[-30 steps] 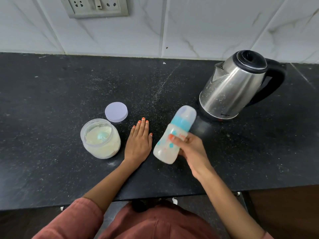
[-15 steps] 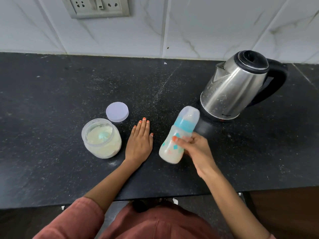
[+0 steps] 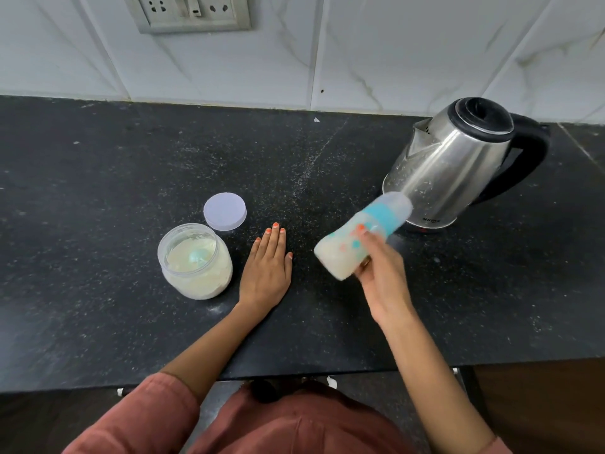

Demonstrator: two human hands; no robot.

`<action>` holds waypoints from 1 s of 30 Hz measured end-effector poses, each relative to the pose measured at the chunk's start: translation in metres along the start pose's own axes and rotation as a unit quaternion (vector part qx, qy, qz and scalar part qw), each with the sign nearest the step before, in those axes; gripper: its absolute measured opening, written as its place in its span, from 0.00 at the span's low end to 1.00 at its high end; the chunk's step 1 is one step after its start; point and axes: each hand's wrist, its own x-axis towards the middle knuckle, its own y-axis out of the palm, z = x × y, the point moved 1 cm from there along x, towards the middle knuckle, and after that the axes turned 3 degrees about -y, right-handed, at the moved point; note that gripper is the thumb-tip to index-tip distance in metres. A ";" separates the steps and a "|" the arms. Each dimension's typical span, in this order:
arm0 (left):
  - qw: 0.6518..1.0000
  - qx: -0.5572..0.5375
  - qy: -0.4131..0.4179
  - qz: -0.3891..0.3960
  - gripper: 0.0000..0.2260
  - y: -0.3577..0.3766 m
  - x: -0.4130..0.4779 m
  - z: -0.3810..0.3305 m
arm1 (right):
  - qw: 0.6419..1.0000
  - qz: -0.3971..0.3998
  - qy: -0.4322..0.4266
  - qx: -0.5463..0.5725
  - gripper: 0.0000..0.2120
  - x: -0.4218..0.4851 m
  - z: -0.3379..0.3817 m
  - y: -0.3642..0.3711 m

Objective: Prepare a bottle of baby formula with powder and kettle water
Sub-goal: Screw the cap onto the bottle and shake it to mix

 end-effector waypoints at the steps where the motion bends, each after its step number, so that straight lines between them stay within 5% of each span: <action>1: 1.000 0.001 0.002 0.002 0.30 0.000 0.000 0.000 | 0.999 -0.027 -0.009 0.042 0.05 0.003 0.002 0.001; 3: 1.000 -0.001 0.000 0.001 0.30 0.000 0.000 0.000 | 0.999 -0.020 -0.015 0.020 0.06 0.003 -0.001 0.000; 8: 1.000 0.005 -0.002 0.012 0.29 0.000 0.001 0.000 | 0.965 0.118 0.033 -0.233 0.08 -0.019 -0.014 -0.005; 14: 1.000 -0.009 -0.005 0.011 0.27 -0.001 0.000 0.000 | 0.998 -0.045 -0.013 0.040 0.09 0.006 -0.001 0.000; 20: 1.000 -0.012 -0.004 0.018 0.29 0.000 0.001 0.000 | 0.961 0.140 0.046 -0.233 0.08 -0.022 -0.018 -0.003; 22: 1.000 -0.011 -0.008 0.014 0.28 -0.001 0.001 0.000 | 0.969 0.124 0.031 -0.210 0.08 -0.018 -0.014 -0.004; 26: 1.000 -0.007 -0.005 0.015 0.28 -0.001 0.000 0.000 | 1.000 -0.021 -0.005 0.014 0.05 0.002 -0.001 -0.001; 30: 1.000 -0.012 -0.007 0.013 0.27 -0.002 0.000 0.000 | 0.994 0.054 0.009 -0.099 0.05 -0.010 -0.009 0.000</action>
